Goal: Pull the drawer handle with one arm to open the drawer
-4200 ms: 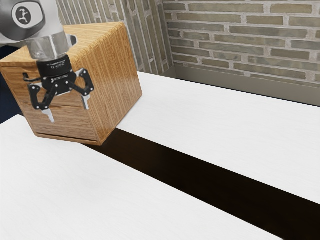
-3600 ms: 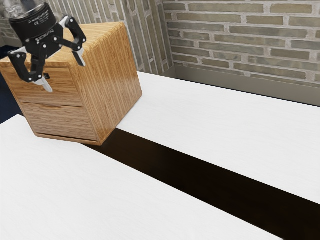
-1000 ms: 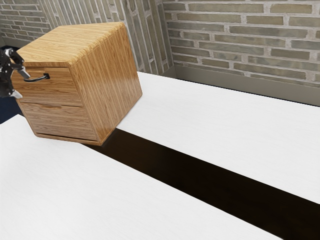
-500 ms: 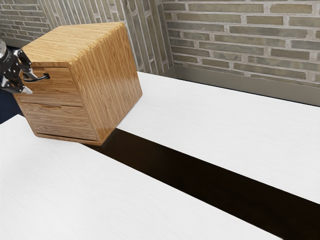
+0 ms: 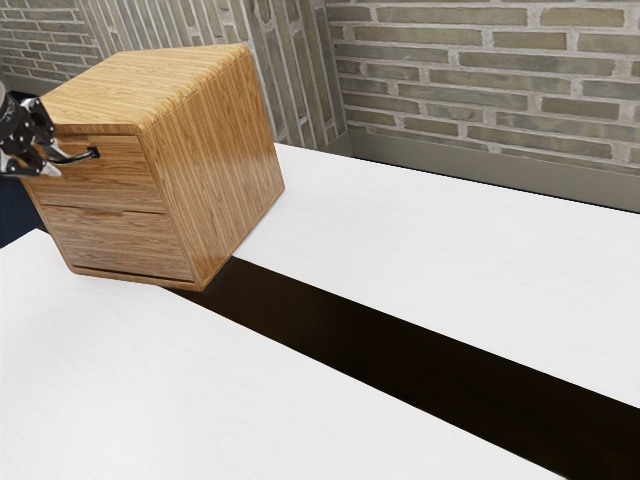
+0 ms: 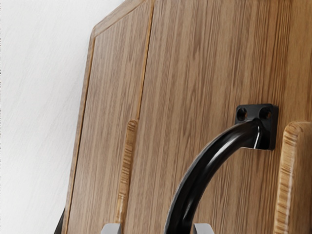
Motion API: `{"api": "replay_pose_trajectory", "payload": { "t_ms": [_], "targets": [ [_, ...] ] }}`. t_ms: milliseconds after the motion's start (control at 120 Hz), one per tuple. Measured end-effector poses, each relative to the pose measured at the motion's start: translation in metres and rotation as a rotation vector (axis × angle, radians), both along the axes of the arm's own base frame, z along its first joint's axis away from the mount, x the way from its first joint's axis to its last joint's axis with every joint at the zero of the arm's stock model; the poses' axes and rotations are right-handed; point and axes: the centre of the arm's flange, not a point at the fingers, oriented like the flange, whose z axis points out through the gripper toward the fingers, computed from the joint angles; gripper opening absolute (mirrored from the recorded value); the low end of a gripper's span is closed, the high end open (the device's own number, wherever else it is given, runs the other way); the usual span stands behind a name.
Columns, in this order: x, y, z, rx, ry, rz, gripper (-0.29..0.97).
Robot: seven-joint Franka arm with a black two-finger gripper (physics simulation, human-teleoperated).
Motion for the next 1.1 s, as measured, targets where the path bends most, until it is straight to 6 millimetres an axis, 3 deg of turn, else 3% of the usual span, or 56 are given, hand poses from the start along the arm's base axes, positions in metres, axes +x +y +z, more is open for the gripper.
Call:
{"api": "replay_pose_trajectory", "payload": {
  "t_ms": [608, 1100],
  "targets": [
    [-0.014, 0.004, -0.004, -0.008, 0.026, -0.013, 0.07],
    [-0.044, -0.005, -0.003, -0.040, 0.049, -0.046, 0.04]
  ]
}}
